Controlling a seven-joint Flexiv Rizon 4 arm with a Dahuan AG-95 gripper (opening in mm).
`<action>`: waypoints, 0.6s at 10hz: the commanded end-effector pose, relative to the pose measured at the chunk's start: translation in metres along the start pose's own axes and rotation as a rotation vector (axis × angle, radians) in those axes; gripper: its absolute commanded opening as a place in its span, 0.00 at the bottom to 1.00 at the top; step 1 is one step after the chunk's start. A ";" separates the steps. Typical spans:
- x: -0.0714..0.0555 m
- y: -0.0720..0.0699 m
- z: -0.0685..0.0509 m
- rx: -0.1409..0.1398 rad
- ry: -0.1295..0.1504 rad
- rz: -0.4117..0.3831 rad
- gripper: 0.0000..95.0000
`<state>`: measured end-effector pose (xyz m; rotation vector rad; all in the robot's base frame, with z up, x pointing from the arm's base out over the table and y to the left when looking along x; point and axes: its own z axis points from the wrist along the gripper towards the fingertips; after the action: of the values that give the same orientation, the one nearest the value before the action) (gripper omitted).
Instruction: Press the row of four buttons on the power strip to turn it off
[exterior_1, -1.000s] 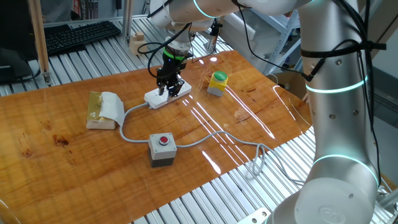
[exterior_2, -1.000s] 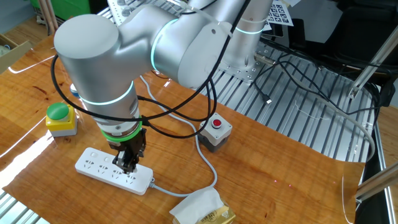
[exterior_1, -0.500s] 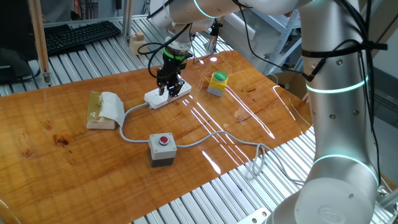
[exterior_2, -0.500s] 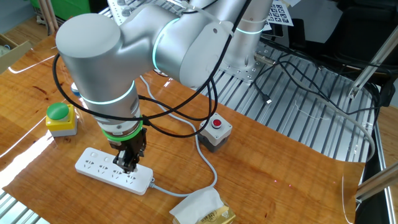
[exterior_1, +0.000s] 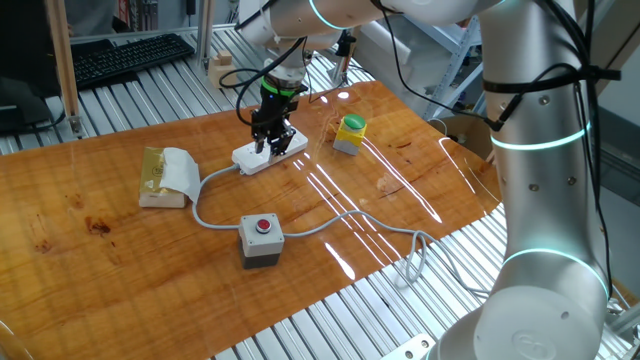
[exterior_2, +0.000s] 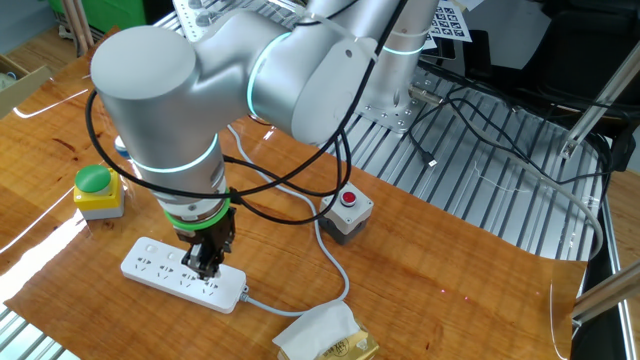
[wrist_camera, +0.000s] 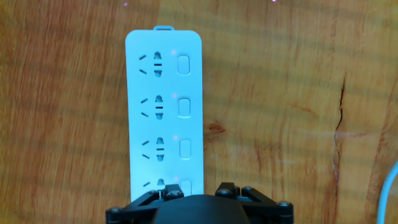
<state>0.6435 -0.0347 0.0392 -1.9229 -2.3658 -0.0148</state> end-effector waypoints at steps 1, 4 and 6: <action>0.000 -0.001 0.000 0.001 0.002 0.008 0.40; 0.000 -0.001 0.000 0.012 0.006 0.024 0.40; 0.001 -0.002 -0.001 0.012 0.004 0.020 0.40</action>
<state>0.6423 -0.0343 0.0394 -1.9353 -2.3373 -0.0016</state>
